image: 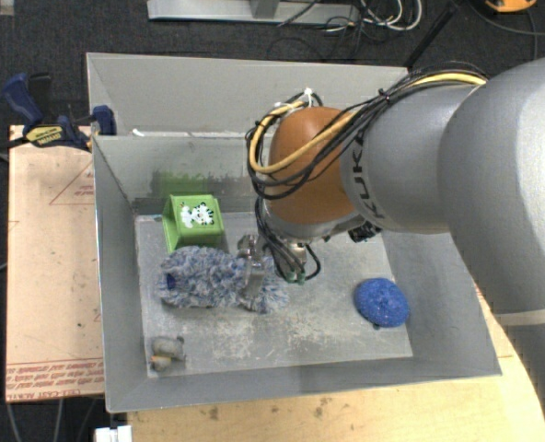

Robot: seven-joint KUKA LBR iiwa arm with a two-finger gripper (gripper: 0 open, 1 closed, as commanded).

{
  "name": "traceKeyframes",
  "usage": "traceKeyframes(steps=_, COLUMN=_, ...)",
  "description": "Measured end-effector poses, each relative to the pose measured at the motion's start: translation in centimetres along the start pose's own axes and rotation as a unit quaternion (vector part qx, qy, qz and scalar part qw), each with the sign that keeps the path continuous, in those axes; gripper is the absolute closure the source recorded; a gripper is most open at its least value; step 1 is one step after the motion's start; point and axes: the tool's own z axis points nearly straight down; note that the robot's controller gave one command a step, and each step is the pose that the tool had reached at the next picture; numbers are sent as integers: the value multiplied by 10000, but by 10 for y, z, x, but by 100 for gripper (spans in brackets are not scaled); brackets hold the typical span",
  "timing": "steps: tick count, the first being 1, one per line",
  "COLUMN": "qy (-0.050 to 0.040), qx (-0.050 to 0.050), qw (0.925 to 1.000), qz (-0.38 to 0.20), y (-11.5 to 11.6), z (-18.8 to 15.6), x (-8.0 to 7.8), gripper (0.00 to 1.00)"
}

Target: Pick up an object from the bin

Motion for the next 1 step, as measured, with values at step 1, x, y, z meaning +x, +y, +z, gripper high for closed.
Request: traceKeyframes(steps=1, qy=19, qx=5, qw=10000, qz=0, y=0, z=-12, x=1, gripper=100)
